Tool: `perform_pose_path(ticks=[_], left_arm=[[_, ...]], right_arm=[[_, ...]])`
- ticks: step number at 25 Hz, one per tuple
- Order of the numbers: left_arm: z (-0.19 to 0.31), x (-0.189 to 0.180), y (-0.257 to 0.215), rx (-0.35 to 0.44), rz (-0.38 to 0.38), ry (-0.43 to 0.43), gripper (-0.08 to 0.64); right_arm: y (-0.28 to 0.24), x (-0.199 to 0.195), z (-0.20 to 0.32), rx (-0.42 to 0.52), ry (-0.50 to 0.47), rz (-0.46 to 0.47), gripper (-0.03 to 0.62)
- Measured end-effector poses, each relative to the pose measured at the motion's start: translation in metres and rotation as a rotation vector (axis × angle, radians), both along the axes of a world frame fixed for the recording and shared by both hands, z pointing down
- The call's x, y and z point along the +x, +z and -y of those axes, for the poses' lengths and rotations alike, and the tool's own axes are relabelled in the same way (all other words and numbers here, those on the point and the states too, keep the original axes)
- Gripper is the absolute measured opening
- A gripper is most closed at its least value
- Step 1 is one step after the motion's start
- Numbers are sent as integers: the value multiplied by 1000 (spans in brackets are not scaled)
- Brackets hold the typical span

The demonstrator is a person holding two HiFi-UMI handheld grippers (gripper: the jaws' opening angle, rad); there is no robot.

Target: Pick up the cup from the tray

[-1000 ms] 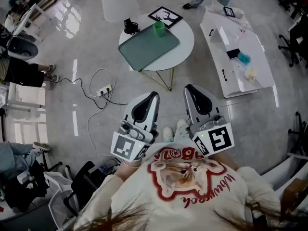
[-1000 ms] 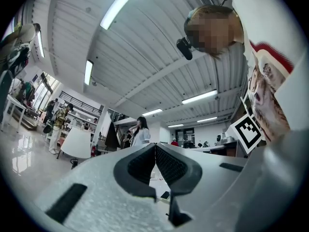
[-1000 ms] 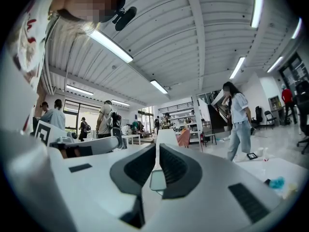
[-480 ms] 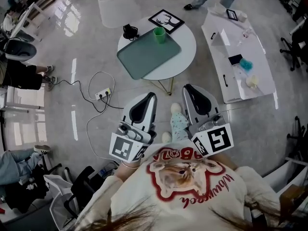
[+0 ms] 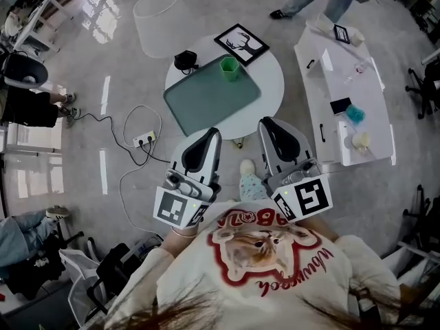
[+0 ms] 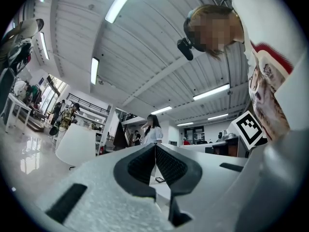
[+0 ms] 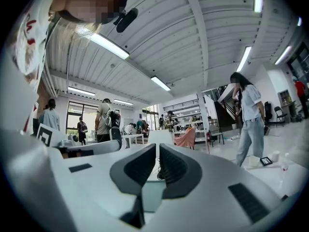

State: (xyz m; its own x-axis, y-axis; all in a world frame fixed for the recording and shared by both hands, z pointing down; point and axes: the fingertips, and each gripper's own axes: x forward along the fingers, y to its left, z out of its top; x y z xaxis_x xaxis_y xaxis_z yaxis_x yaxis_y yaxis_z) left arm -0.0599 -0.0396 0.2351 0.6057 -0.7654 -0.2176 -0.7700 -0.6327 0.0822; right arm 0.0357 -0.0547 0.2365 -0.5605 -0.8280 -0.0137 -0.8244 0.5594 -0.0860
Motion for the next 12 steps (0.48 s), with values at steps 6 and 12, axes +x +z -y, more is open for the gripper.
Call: perform_pose_path(ticks=[6,12], left_arm=[[49,15,-2,0,3,-18,14],[83,20,-1,-1,-1,-52,14]], right_arm=[[-3,9,52,-2,-32,0,40],[-4,11,90,6,-72,-4,41]])
